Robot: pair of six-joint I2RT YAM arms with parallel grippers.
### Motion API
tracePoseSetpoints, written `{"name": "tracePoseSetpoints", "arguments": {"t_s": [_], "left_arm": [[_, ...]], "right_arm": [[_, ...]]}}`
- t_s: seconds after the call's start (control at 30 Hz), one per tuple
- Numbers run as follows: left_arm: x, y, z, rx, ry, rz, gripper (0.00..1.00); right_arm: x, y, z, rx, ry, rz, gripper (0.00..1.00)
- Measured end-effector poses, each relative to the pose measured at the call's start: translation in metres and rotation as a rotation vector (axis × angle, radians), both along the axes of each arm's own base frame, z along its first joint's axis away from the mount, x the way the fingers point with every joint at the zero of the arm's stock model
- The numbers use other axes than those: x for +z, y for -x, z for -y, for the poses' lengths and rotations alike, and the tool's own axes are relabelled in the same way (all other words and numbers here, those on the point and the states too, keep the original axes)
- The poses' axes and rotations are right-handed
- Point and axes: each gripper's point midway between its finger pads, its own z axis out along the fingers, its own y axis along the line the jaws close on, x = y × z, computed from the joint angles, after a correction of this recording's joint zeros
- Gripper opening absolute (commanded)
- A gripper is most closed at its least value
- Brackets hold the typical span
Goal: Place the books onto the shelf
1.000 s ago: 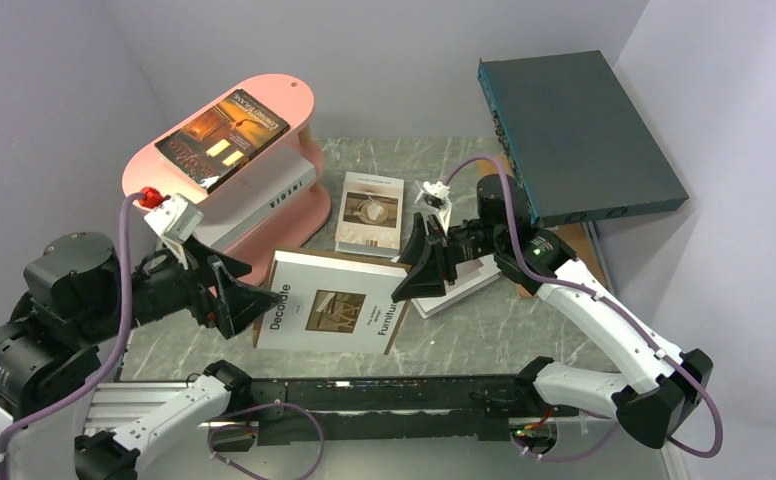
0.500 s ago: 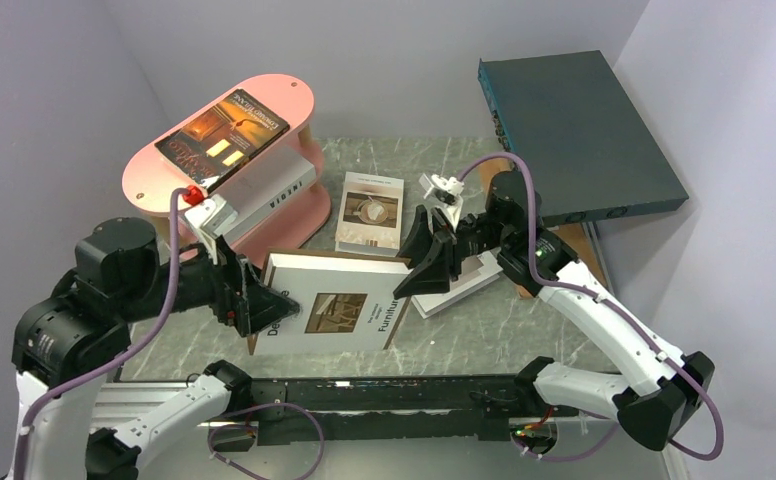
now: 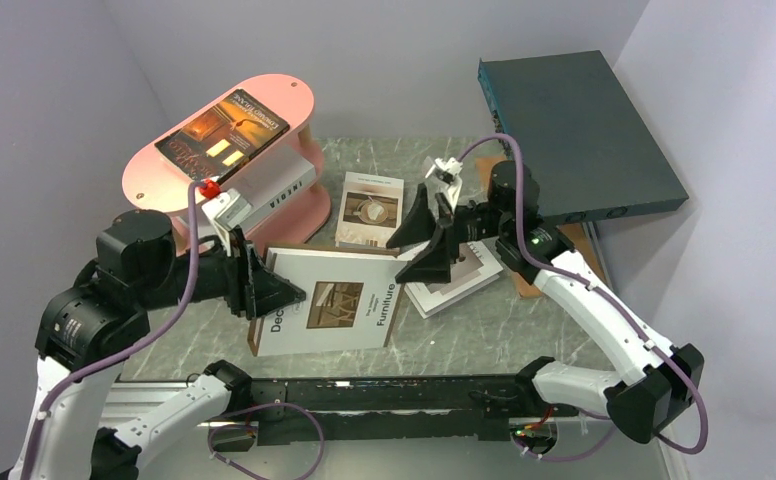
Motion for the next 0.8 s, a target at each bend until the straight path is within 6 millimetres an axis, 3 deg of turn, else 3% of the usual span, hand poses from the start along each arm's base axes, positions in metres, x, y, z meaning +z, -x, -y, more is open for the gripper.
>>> {"name": "tracePoseSetpoints", "arguments": {"t_s": [0.07, 0.33, 0.43, 0.6, 0.8], "left_arm": [[0.002, -0.003, -0.002, 0.030, 0.000, -0.003, 0.00], [0.032, -0.044, -0.023, 0.359, 0.095, 0.019, 0.00], [0.041, -0.070, -0.027, 0.501, 0.205, 0.036, 0.00], [0.034, -0.107, -0.022, 0.621, 0.357, 0.029, 0.00], [0.055, -0.135, -0.008, 0.633, 0.475, 0.042, 0.00]], "right_arm": [[0.003, -0.016, 0.004, -0.072, -0.003, 0.001, 1.00], [0.012, -0.070, 0.024, -0.411, 0.001, -0.082, 1.00], [0.021, -0.078, 0.029, -0.523, -0.036, -0.126, 1.00], [0.021, -0.087, 0.032, -0.624, -0.137, -0.274, 1.00], [-0.003, -0.097, 0.009, -0.622, -0.196, -0.478, 1.00]]}}
